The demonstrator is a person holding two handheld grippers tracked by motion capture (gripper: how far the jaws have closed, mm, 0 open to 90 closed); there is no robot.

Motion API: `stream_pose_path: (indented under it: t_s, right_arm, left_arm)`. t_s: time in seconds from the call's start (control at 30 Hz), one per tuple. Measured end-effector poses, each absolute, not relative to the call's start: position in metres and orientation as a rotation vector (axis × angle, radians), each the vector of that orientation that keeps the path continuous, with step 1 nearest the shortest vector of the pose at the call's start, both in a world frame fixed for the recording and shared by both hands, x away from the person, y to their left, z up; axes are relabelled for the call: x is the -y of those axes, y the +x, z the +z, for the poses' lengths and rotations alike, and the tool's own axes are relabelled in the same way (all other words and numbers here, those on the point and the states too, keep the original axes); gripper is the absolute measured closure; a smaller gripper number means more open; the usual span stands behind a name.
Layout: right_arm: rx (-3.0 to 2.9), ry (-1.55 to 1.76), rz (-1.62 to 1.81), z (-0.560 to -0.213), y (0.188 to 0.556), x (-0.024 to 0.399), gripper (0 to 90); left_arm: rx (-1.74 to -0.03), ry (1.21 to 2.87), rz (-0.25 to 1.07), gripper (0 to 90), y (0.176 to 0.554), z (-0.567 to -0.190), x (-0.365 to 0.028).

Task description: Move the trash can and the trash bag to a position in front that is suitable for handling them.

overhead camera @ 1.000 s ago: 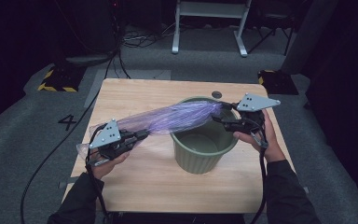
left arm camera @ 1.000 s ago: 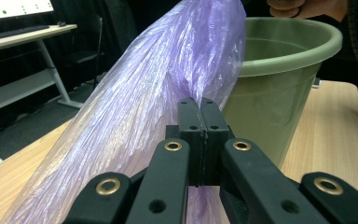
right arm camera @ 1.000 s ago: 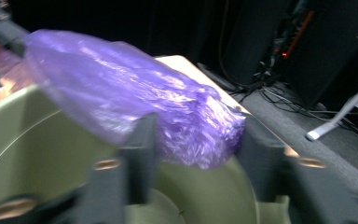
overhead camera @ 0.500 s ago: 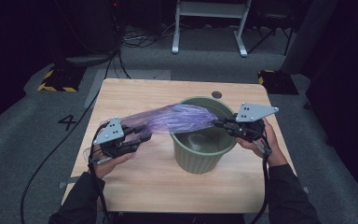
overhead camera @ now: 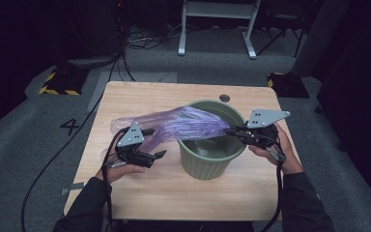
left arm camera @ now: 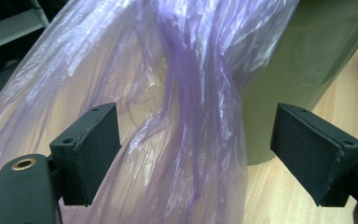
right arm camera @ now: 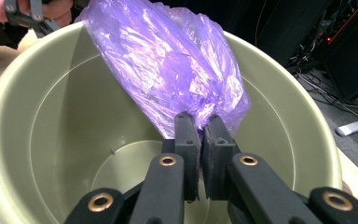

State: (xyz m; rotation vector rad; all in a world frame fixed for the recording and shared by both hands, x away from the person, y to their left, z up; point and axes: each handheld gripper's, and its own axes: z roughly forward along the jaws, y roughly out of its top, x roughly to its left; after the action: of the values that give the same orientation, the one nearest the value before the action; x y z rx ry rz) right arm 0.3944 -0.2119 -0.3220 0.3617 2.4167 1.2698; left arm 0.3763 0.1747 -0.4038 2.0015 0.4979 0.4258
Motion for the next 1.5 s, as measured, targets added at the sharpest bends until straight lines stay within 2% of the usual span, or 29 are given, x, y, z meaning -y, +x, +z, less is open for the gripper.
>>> stream_pose_path:
  t_s: [0.1,0.17,0.23,0.27,0.3,0.33,0.37,0.4,0.43,0.47,0.57,0.63,0.67,0.7,0.73,0.77,0.83,0.97,1.2,1.47,1.5]
  right_arm:
    - [-2.419,0.359,1.278,-0.324,0.394,0.211,86.6]
    - [-2.429,0.356,1.270,-0.326,0.394,0.208,86.2]
    - [-2.431,0.354,1.268,-0.326,0.394,0.208,86.2]
    - [-2.438,0.355,1.262,-0.327,0.394,0.207,86.0]
    - [-2.438,0.355,1.262,-0.327,0.394,0.207,86.0]
    - [-2.441,0.353,1.258,-0.327,0.393,0.206,85.8]
    - [-2.449,0.346,1.254,-0.326,0.391,0.206,85.8]
    - [-2.449,0.346,1.254,-0.326,0.391,0.206,85.8]
    - [-2.457,0.345,1.243,-0.327,0.390,0.206,85.4]
    - [-2.464,0.341,1.233,-0.328,0.389,0.205,84.9]
    - [-2.480,0.340,1.194,-0.331,0.389,0.202,81.7]
    - [-2.477,0.349,1.168,-0.333,0.389,0.201,75.5]
    - [-2.454,0.383,1.168,-0.333,0.389,0.201,68.2]
    - [-2.454,0.383,1.168,-0.333,0.389,0.201,68.2]
    - [-2.432,0.412,1.169,-0.333,0.390,0.203,59.2]
    - [-2.432,0.412,1.169,-0.333,0.390,0.203,59.2]
    - [-2.407,0.476,1.160,-0.332,0.393,0.203,46.1]
    - [-2.383,0.486,1.160,-0.327,0.391,0.201,31.9]
    - [-2.296,0.460,1.277,-0.315,0.380,0.194,31.8]
    - [-2.275,0.409,1.256,-0.308,0.372,0.175,40.1]
    - [-2.276,0.408,1.243,-0.309,0.372,0.171,44.9]
  left_arm:
    - [-0.504,2.012,0.460,16.9,0.378,-0.407,-0.170]
    - [-0.572,2.031,0.549,30.3,0.383,-0.411,-0.166]
    - [-0.599,2.023,0.564,33.5,0.385,-0.412,-0.166]
    - [-0.645,1.993,0.572,53.1,0.389,-0.414,-0.169]
    - [-0.645,1.993,0.572,57.6,0.389,-0.414,-0.169]
    - [-0.652,1.973,0.568,57.6,0.390,-0.413,-0.171]
    - [-0.656,1.951,0.577,71.7,0.391,-0.413,-0.173]
    - [-0.657,1.936,0.589,71.7,0.390,-0.412,-0.174]
    - [-0.647,1.903,0.616,80.7,0.388,-0.409,-0.176]
    - [-0.648,1.893,0.639,84.2,0.387,-0.407,-0.177]
    - [-0.645,1.856,0.668,88.4,0.385,-0.403,-0.177]
    - [-0.642,1.845,0.692,88.6,0.383,-0.401,-0.177]
    - [-0.635,1.844,0.689,88.9,0.383,-0.399,-0.177]
    - [-0.635,1.841,0.698,88.9,0.382,-0.398,-0.177]
    - [-0.627,1.831,0.715,89.0,0.380,-0.392,-0.177]
    - [-0.627,1.831,0.715,89.1,0.380,-0.392,-0.177]
    - [-0.610,1.813,0.736,89.1,0.378,-0.382,-0.179]
    - [-0.592,1.821,0.751,89.1,0.376,-0.373,-0.177]
    - [-0.556,1.833,0.760,89.1,0.373,-0.364,-0.168]
    - [-0.537,1.839,0.767,89.1,0.370,-0.357,-0.156]
    - [-0.530,1.838,0.769,89.1,0.370,-0.356,-0.153]
